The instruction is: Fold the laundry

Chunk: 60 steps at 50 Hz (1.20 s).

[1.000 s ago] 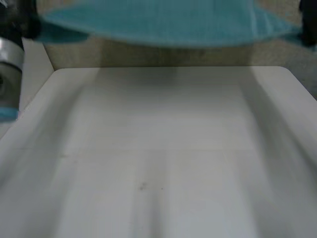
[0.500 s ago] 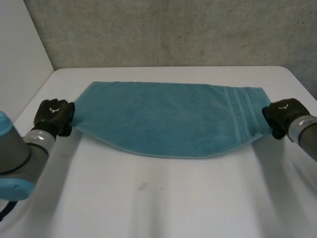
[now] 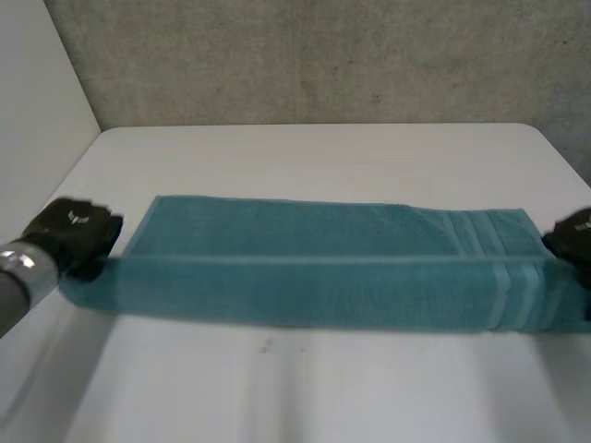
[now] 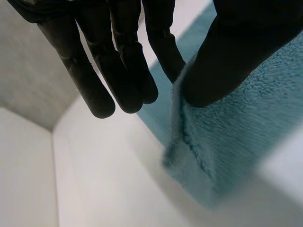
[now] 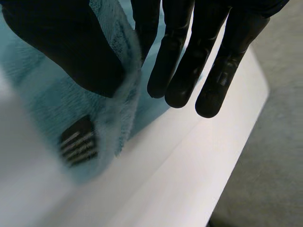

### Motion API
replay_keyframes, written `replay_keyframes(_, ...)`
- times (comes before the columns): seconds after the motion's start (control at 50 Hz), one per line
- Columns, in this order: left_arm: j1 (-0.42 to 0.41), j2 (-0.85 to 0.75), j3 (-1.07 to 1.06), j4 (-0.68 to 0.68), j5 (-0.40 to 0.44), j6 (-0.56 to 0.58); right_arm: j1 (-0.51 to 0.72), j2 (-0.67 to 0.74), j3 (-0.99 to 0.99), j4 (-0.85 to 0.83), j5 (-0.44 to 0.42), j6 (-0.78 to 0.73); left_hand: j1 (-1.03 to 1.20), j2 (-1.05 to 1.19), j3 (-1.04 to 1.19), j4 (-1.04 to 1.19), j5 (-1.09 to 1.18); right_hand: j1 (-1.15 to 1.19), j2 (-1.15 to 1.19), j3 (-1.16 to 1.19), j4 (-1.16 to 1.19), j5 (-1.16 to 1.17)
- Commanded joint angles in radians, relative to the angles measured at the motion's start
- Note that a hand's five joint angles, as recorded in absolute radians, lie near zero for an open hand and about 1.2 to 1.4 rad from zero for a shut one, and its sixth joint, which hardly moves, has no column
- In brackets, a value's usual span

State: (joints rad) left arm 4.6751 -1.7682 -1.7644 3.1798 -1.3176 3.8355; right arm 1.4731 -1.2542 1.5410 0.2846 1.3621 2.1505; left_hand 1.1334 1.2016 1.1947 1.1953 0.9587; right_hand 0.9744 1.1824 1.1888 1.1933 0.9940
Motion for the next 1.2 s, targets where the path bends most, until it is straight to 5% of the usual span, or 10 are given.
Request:
replay_keyframes(0.02, -0.095, -0.296, 0.235, 0.297, -0.015, -0.071, 0.125, 0.232, -0.220, -0.166, 0.043, 0.147, 0.263, 0.195, 0.202, 0.201, 0.263, 0.422, 0.214, 0.207, 0.203, 0.228)
replay_keyframes(0.22, -0.136, -0.589, 0.546, 0.370, -0.103, -0.082, 0.179, 0.449, -0.417, -0.401, 0.141, 0.152, 0.263, 0.195, 0.202, 0.201, 0.263, 0.422, 0.214, 0.207, 0.203, 0.228)
replay_keyframes(0.42, -0.139, -0.651, 0.608, 0.440, -0.107, -0.080, 0.199, 0.510, -0.455, -0.544, 0.170, 0.152, 0.263, 0.195, 0.202, 0.201, 0.263, 0.422, 0.214, 0.207, 0.203, 0.228)
replay_keyframes(0.46, -0.141, -0.651, 0.599, 0.463, -0.100, -0.083, 0.200, 0.513, -0.453, -0.570, 0.172, 0.157, 0.191, 0.122, 0.129, 0.129, 0.191, -0.032, -0.240, -0.247, -0.251, -0.227)
replay_keyframes(0.52, -0.145, -0.648, 0.583, 0.483, -0.094, -0.080, 0.211, 0.521, -0.447, -0.582, 0.199, 0.163, -0.799, -0.867, -0.860, -0.861, -0.799, -0.800, -1.008, -1.014, -1.019, -0.994)
replay_keyframes(0.54, -0.151, -0.643, 0.568, 0.494, -0.092, -0.079, 0.213, 0.521, -0.441, -0.584, 0.207, 0.169, -0.939, -1.007, -1.000, -1.001, -0.939, -0.800, -1.008, -1.014, -1.019, -0.994)
replay_keyframes(0.64, -0.167, -0.611, 0.516, 0.529, -0.092, -0.082, 0.210, 0.484, -0.386, -0.599, 0.233, 0.256, -0.959, -1.027, -1.020, -1.021, -0.959, -0.800, -1.008, -1.014, -1.019, -0.994)
replay_keyframes(0.84, -0.165, -0.364, 0.264, 0.525, -0.098, -0.105, 0.194, 0.194, -0.185, -0.584, 0.195, 0.528, -0.959, -1.027, -1.020, -1.021, -0.959, -0.800, -1.008, -1.014, -1.019, -0.994)
replay_keyframes(0.98, -0.165, -0.179, 0.074, 0.523, -0.098, -0.194, 0.081, 0.000, -0.019, -0.484, 0.034, 0.571, -0.959, -1.027, -1.020, -1.021, -0.959, -0.800, -1.008, -1.014, -1.019, -0.994)
replay_keyframes(1.2, -0.187, 0.021, -0.075, 0.430, -0.106, -0.501, -0.092, 0.021, 0.014, -0.232, -0.127, 0.572, -0.959, -1.027, -1.020, -1.021, -0.959, -0.517, -0.725, -0.731, -0.736, -0.711)
